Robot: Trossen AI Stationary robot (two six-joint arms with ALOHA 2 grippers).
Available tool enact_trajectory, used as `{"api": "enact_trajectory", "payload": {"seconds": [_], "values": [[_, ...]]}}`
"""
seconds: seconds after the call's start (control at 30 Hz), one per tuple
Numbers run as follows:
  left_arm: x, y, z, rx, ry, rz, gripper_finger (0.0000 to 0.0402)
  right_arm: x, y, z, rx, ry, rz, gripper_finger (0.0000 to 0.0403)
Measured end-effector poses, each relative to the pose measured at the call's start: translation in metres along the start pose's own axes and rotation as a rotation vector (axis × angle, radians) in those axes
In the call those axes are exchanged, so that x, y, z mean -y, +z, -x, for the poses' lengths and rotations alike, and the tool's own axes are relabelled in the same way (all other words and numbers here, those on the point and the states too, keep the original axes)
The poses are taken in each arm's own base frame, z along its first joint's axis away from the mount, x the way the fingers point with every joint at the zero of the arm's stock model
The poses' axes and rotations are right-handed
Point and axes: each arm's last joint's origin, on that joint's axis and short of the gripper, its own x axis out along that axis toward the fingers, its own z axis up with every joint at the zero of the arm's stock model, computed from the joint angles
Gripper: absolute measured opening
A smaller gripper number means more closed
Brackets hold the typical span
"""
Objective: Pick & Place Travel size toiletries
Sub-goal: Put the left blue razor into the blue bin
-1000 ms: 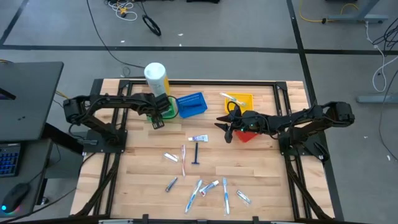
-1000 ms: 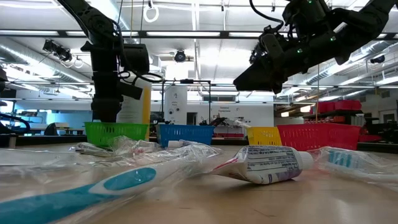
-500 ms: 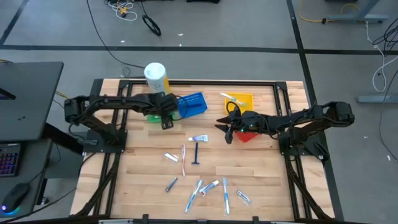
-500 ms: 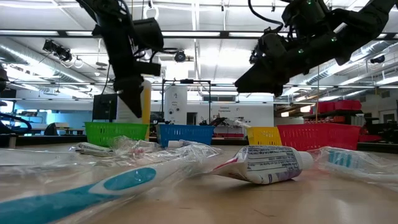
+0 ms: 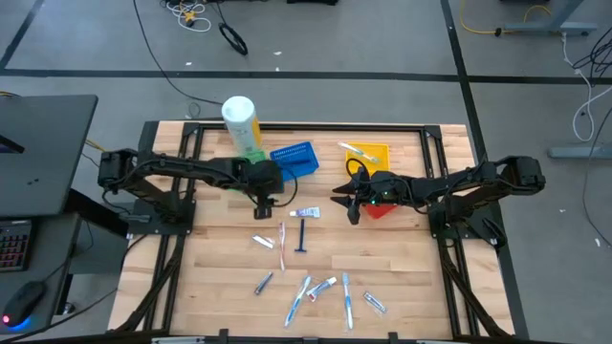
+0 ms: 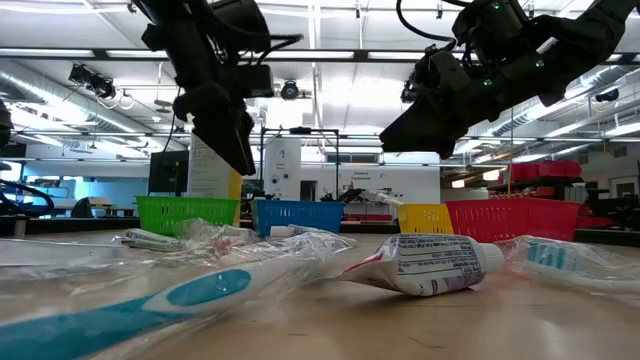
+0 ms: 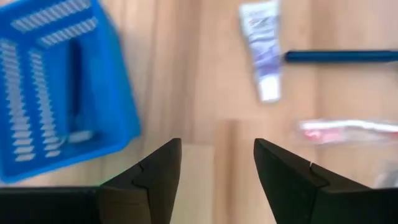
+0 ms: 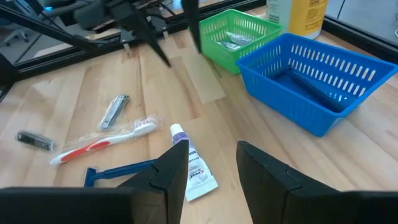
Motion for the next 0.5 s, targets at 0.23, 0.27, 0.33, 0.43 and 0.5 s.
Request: {"api": "enact_trajectory", "payload": {"seconds": [0.23, 0.27, 0.33, 0.43, 0.5], "values": [[0.021, 0.005, 0.002, 0.035, -0.038, -0.061, 0.0209, 0.0, 0.0, 0.0, 0.0, 0.0, 0.0, 0.0145], [0.023, 0.005, 0.002, 0.036, -0.042, -0.067, 0.0209, 0.0, 0.0, 0.0, 0.0, 0.0, 0.0, 0.0145], [0.027, 0.006, 0.003, 0.039, -0.05, -0.069, 0.0209, 0.0, 0.0, 0.0, 0.0, 0.0, 0.0, 0.0145], [0.033, 0.006, 0.004, 0.041, -0.061, -0.083, 0.0209, 0.0, 0.0, 0.0, 0.0, 0.0, 0.0, 0.0145], [0.038, 0.007, 0.005, 0.048, -0.07, -0.126, 0.0209, 0.0, 0.0, 0.0, 0.0, 0.0, 0.0, 0.0145]]}}
